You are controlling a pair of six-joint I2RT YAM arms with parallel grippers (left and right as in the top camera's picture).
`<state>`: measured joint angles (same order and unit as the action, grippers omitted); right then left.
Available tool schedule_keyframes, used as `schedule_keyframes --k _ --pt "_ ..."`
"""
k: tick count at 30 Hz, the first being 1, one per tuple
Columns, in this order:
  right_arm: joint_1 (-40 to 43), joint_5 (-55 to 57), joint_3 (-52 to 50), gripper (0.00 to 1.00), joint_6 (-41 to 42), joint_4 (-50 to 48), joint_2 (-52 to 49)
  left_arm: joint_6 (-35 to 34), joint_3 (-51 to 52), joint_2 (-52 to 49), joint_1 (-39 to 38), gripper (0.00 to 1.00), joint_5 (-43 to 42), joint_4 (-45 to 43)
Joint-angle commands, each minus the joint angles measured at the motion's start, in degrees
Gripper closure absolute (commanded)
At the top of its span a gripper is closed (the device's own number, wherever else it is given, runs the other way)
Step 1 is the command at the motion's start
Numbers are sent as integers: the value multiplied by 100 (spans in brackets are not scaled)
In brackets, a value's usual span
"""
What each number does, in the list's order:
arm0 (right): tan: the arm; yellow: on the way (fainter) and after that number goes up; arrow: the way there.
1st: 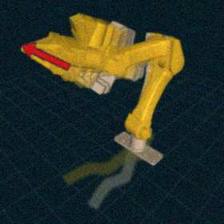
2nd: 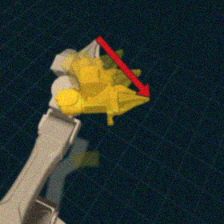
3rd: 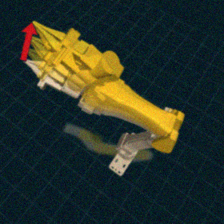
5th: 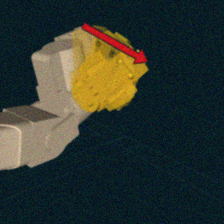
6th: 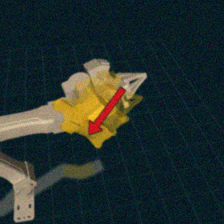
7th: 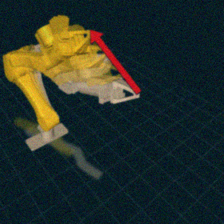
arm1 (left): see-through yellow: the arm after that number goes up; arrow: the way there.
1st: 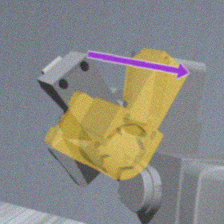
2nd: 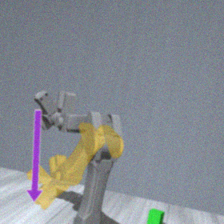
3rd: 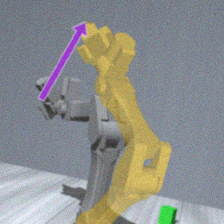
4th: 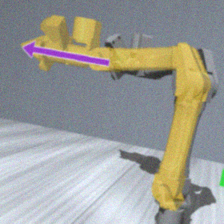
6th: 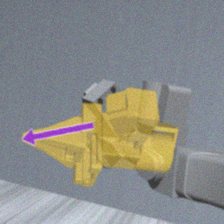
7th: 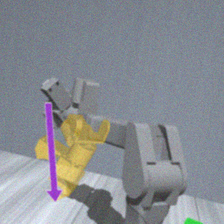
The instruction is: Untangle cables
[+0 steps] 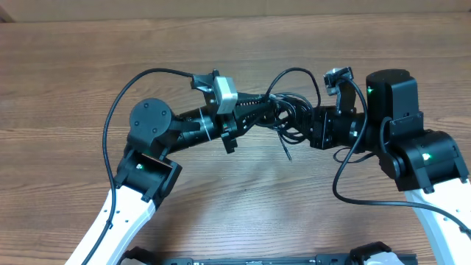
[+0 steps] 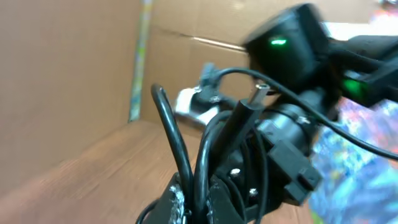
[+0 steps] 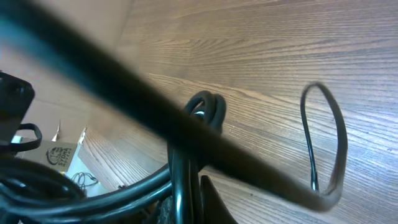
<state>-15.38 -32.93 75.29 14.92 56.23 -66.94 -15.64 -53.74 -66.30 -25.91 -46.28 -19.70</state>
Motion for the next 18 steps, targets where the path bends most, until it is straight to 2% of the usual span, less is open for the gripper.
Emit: schedule_keyframes --k 1,6,9,12,18 --pt "7 140 92 96 -42 -136 79 -769 -52 42 13 96 1152 413" --pt "7 140 92 96 -39 -498 293 -1589 -52 42 61 96 2337 1246" --pt "7 140 92 96 -39 -695 457 -1971 -52 42 66 96 2739 1668" --pt "7 140 92 96 -39 -857 577 -2041 -52 42 66 96 2684 1884" --pt "7 140 92 96 48 -1064 597 -2035 -52 42 59 96 1904 2146"
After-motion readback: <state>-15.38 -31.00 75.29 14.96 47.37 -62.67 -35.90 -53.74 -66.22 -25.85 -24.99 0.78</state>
